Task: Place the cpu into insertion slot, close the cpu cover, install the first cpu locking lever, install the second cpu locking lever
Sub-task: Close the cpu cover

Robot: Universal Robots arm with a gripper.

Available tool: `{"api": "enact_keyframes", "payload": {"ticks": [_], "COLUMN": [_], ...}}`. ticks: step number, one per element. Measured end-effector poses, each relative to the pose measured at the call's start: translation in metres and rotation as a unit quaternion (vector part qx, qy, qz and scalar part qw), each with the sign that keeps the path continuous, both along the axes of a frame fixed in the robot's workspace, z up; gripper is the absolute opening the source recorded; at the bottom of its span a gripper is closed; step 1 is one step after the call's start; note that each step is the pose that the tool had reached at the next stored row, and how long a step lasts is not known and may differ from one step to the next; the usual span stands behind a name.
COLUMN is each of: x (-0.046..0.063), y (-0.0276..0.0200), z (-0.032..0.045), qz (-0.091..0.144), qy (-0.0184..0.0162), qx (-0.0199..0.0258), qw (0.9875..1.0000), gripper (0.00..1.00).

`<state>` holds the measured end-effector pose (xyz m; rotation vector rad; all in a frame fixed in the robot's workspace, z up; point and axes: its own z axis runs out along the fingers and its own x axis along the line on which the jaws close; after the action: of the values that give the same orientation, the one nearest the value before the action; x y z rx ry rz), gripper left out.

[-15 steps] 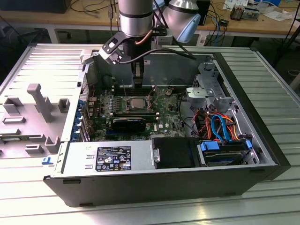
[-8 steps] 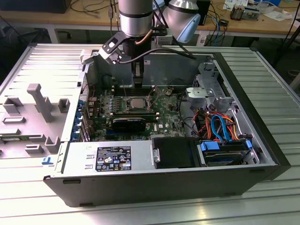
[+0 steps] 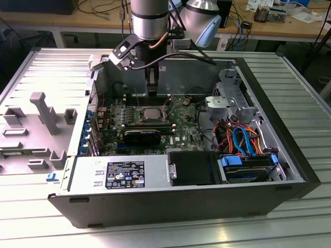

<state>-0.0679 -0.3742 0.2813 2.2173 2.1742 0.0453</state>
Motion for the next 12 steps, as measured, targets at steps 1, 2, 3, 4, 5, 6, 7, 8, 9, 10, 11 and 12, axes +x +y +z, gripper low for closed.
{"api": "enact_keyframes", "payload": {"ticks": [1, 2, 3, 4, 5, 6, 7, 8, 9, 10, 11, 12], "x": [0.0, 0.0, 0.0, 0.0, 0.0001, 0.0002, 0.0006, 0.0007, 0.0009, 0.001, 0.001, 0.001], "y": [0.0, 0.0, 0.0, 0.0, 0.0, 0.0, 0.0, 0.0, 0.0, 0.0, 0.0, 0.0], "z": [0.001, 0.0012, 0.0013, 0.0014, 0.0014, 0.0014, 0.0014, 0.0014, 0.0013, 0.0014, 0.0014, 0.0014], "qz": [0.0, 0.0, 0.0, 0.0, 0.0, 0.0, 0.0, 0.0, 0.0, 0.0, 0.0, 0.0], "qy": [0.0, -0.0001, -0.0001, 0.0, 0.0, 0.0, 0.0, 0.0, 0.0, 0.0, 0.0, 0.0], "qx": [0.0, 0.0001, 0.0001, 0.0003, 0.0003, 0.0003, 0.0004, 0.0003, 0.0004, 0.0003, 0.0003, 0.0003], "qw": [1.0, 1.0, 1.0, 1.0, 1.0, 1.0, 1.0, 1.0, 1.0, 1.0, 1.0, 1.0], "gripper": [0.11, 0.11, 0.11, 0.11, 0.11, 0.11, 0.11, 0.11, 0.11, 0.11, 0.11, 0.11]}}
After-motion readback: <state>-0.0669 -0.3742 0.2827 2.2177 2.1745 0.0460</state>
